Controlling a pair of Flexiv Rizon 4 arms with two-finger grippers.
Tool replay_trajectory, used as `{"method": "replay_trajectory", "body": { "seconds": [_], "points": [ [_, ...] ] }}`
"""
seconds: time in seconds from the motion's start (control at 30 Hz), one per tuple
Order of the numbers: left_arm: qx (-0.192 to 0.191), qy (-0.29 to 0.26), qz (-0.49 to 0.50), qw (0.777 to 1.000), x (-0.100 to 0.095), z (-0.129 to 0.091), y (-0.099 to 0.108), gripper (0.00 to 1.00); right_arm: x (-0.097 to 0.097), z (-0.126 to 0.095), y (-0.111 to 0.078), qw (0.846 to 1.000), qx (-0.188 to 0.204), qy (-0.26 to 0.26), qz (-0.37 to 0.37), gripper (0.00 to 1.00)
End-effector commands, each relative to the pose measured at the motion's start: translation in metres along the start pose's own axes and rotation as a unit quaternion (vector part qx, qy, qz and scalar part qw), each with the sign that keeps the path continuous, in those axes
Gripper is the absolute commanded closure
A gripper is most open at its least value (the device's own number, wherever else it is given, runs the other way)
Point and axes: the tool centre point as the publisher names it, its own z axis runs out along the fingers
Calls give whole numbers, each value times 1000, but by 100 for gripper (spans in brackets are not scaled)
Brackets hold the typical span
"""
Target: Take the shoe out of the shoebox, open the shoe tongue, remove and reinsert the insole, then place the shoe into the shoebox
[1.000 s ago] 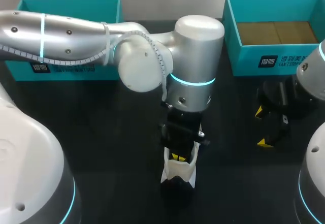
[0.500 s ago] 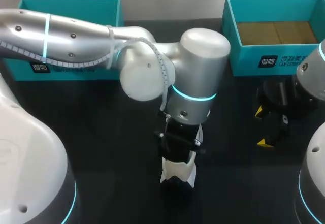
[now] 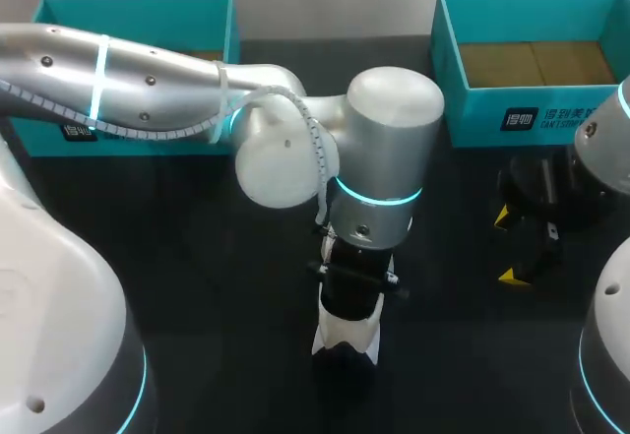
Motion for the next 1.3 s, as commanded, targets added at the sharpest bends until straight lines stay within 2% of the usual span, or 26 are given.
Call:
{"method": "replay_trajectory", "body": {
  "seconds": [0.03, 0.13, 0.33, 0.5, 0.87, 1.2, 1.3],
  "points": [
    [-23, -33, -4, 999, 12, -17, -10, 100, 1, 1, 0, 1000, 1, -1, 1, 0],
    [-24, -43, -1, 999, 7, -16, -10, 100, 1, 1, 0, 1000, 1, -1, 1, 0],
    [-14, -58, -15, 998, 2, 11, -4, 100, 1, 1, 0, 1000, 1, -1, 1, 0],
    [-16, -66, -36, 997, 2, 23, 1, 100, 1, 1, 0, 1000, 1, -1, 1, 0],
    [-69, -80, -35, 994, 3, -13, 2, 100, 1, 1, 0, 1000, 1, -1, 1, 0],
    [-54, -64, -38, 996, -5, 10, 13, 100, 1, 1, 0, 1000, 1, -1, 1, 0],
    [-52, -66, -39, 996, -2, 7, 10, 100, 1, 1, 0, 1000, 1, -1, 1, 0]
  ]
}}
